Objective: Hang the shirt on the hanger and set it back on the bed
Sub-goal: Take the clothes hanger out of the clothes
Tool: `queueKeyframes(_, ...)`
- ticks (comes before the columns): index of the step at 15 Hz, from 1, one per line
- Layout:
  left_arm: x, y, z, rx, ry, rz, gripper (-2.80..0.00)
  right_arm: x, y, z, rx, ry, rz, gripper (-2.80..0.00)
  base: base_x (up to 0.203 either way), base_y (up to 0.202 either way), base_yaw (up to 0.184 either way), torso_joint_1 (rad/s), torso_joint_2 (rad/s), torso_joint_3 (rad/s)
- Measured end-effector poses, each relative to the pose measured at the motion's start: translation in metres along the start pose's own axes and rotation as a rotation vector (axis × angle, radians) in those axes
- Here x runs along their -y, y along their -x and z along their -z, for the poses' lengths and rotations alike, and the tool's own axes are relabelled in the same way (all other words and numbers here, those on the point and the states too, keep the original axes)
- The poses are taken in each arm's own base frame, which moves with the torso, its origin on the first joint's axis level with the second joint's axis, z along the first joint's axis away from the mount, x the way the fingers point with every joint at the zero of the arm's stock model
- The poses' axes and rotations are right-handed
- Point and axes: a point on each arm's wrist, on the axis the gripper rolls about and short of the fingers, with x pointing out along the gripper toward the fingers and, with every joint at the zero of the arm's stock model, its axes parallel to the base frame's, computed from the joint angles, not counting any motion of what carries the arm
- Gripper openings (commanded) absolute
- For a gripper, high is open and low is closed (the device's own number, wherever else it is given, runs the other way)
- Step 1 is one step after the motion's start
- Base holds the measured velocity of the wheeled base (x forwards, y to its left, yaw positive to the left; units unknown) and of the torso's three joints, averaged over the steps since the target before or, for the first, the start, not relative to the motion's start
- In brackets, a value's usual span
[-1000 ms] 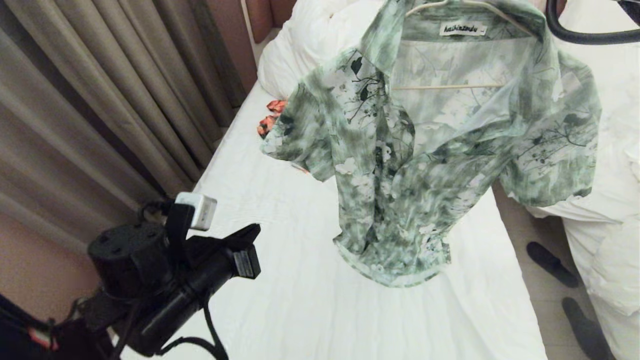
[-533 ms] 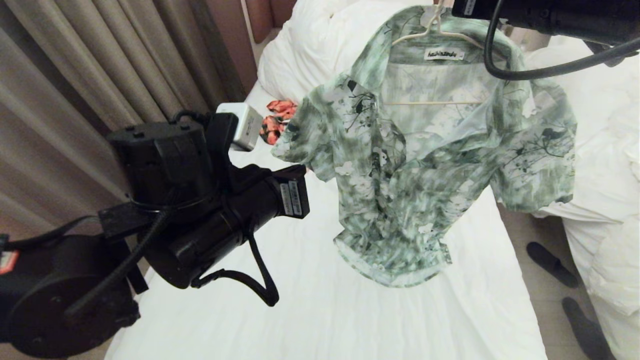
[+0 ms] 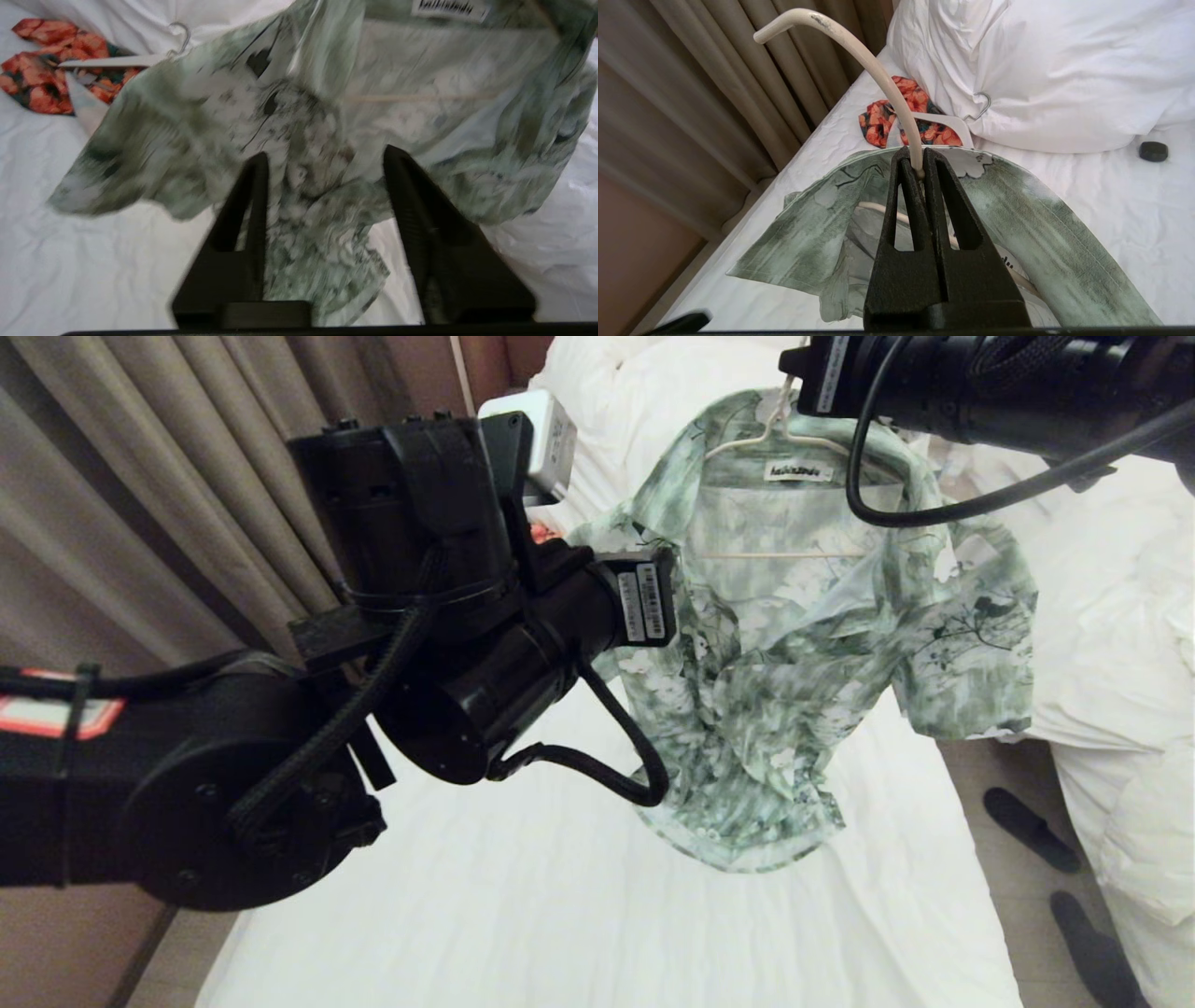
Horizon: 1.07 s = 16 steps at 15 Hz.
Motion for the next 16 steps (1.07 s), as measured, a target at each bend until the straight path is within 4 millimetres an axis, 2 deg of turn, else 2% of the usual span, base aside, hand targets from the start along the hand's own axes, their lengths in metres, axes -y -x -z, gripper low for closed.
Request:
queueKeyframes(5,0.009,-0.015,0.001,-0.002,-0.003,0.004,0.0,-0.004,0.002,0.0,-0.003,-0.031,-0.011,-2.8,0.0,0.0,0.0,0.0,0.0,0.0)
queueKeyframes(9,0.016,-0.029,-0.011,0.055,0.027,0.001,0.0,-0.004,0.002,0.002,-0.009,-0.031,-0.012,-2.8,0.0,0.0,0.0,0.0,0.0,0.0)
queueKeyframes(14,0.019,-0.049,-0.013,0.084,0.038,-0.013,0.0,-0.004,0.004,0.002,-0.009,-0.031,-0.012,-2.8,0.0,0.0,0.0,0.0,0.0,0.0)
queueKeyframes(15,0.02,-0.052,-0.013,0.09,0.04,-0.012,-2.8,-0.004,0.004,0.001,-0.009,-0.031,-0.013,-2.8,0.0,0.0,0.0,0.0,0.0,0.0)
queueKeyframes(16,0.022,-0.054,-0.013,0.095,0.042,-0.012,-2.8,-0.004,0.004,0.001,-0.008,-0.031,-0.013,-2.8,0.0,0.0,0.0,0.0,0.0,0.0)
